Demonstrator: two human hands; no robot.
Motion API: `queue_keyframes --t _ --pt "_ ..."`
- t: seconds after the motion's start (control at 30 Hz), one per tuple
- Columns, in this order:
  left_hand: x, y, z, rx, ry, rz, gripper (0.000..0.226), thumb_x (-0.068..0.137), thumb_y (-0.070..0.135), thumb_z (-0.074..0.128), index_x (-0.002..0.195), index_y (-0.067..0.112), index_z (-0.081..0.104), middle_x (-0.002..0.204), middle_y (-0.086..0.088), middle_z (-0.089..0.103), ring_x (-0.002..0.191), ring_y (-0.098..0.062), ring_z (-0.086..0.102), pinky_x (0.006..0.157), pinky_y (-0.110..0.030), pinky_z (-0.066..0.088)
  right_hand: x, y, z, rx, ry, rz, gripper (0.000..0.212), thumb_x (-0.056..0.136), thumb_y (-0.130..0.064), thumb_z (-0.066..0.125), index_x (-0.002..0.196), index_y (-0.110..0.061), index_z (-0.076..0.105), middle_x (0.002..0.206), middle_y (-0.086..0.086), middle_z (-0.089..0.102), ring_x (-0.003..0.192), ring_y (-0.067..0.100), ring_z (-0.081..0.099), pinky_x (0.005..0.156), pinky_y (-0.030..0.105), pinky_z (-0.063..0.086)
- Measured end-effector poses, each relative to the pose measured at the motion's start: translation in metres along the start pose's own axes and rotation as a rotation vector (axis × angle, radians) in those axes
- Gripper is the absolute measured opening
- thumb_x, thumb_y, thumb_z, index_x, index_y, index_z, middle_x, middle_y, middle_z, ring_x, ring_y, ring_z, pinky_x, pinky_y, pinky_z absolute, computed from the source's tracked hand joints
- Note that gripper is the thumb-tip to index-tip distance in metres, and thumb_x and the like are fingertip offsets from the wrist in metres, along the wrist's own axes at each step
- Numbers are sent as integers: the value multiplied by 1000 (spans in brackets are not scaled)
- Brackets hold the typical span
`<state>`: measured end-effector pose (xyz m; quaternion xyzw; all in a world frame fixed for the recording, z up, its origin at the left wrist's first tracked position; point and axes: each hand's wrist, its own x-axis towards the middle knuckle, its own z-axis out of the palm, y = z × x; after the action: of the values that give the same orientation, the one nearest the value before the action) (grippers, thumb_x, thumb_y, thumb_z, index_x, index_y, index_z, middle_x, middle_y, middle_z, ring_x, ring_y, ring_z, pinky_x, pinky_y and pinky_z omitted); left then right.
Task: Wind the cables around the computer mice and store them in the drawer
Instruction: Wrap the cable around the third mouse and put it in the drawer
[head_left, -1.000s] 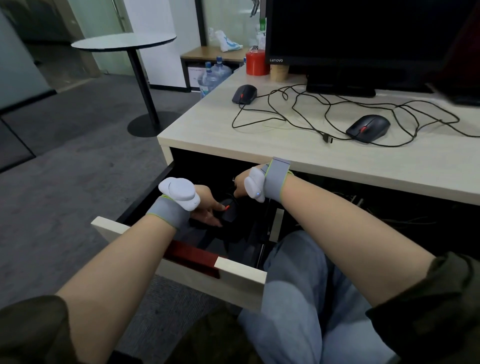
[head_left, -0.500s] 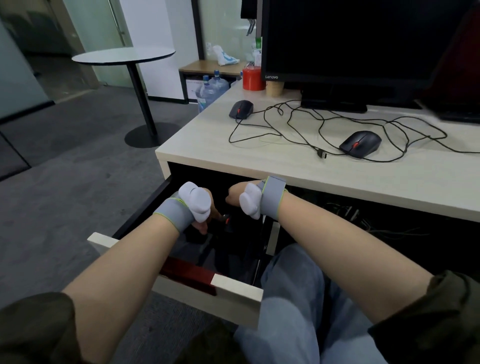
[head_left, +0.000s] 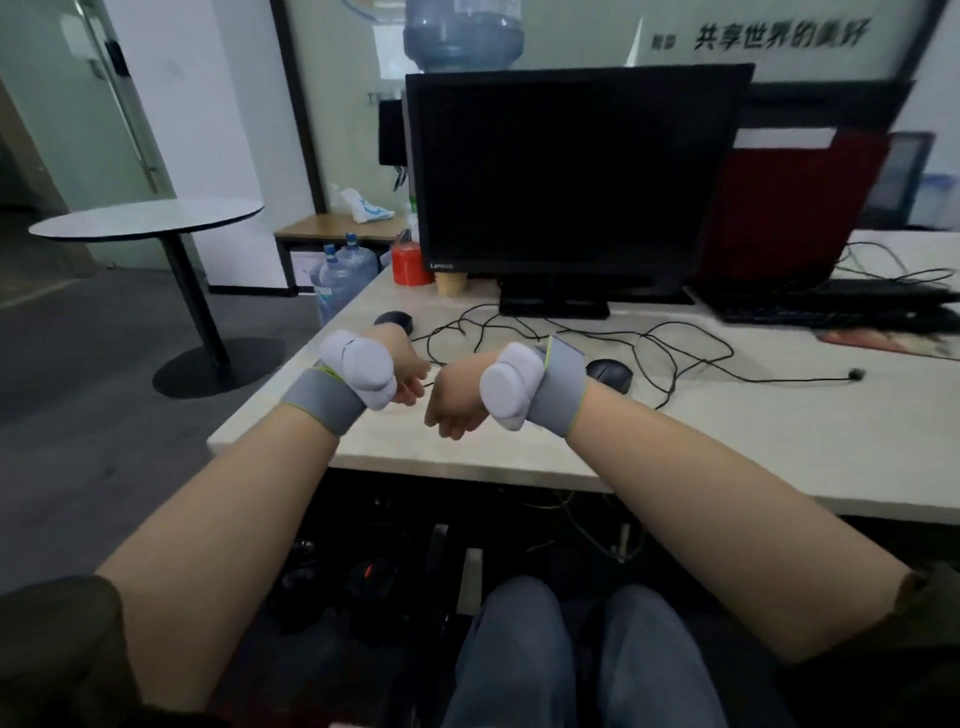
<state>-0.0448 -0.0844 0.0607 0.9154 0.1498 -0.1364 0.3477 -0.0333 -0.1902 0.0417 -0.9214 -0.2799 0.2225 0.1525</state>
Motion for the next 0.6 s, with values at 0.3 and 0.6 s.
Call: queue_keyframes --t 0.3,0.6 --pt "64 82 58 225 29 471 27 93 21 50 114 13 65 110 -6 69 91 -18 61 62 -19 43 -54 134 -95 -195 216 271 35 93 -19 49 127 -21 57 126 0 61 110 17 58 94 25 43" --pt "96 96 96 326 -61 497 26 93 13 49 113 9 64 119 -6 65 107 -21 59 84 -23 42 -24 215 -73 -263 148 224 60 86 -13 57 142 -22 36 146 0 40 131 22 41 108 34 33"
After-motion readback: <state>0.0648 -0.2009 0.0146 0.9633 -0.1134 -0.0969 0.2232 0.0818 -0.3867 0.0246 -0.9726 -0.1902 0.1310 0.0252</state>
